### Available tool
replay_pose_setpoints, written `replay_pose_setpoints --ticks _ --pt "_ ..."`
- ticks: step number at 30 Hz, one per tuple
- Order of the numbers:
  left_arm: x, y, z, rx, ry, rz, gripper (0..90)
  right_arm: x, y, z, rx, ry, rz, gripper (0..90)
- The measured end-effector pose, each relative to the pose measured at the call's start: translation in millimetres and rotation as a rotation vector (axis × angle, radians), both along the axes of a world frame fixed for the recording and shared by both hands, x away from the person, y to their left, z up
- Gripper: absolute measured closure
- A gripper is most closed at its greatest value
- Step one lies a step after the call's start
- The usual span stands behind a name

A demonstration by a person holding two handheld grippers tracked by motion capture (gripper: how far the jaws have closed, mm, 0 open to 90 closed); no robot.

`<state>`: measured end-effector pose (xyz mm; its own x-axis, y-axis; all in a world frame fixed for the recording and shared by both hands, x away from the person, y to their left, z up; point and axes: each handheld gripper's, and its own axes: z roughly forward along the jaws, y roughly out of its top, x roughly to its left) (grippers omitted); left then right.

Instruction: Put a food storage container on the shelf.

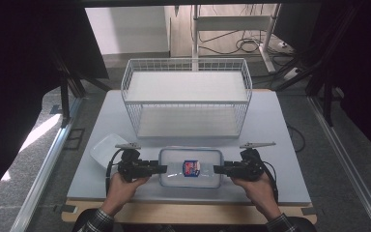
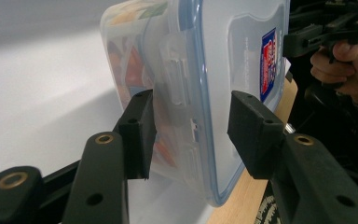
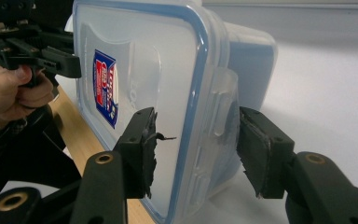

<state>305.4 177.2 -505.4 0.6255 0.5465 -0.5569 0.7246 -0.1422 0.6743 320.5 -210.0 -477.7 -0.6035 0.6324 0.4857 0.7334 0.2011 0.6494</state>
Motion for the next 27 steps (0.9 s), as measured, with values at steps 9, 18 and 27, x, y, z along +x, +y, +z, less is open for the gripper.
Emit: replay_pose_setpoints --ticks 9,18,27 --pt "0.5 -2.7 12.9 0.017 -0.043 0.031 52.9 4.1 -1.7 8.9 0.014 -0.055 -0.004 50.3" --pt "3.9 2.6 37.0 0.010 -0.096 0.049 53.1 7.5 2.3 30.2 0.022 -0.118 0.011 50.5" --pt "11.5 8.8 70.0 0.019 -0.149 0.059 53.0 17.4 8.4 60.1 0.030 -0.174 0.024 50.5"
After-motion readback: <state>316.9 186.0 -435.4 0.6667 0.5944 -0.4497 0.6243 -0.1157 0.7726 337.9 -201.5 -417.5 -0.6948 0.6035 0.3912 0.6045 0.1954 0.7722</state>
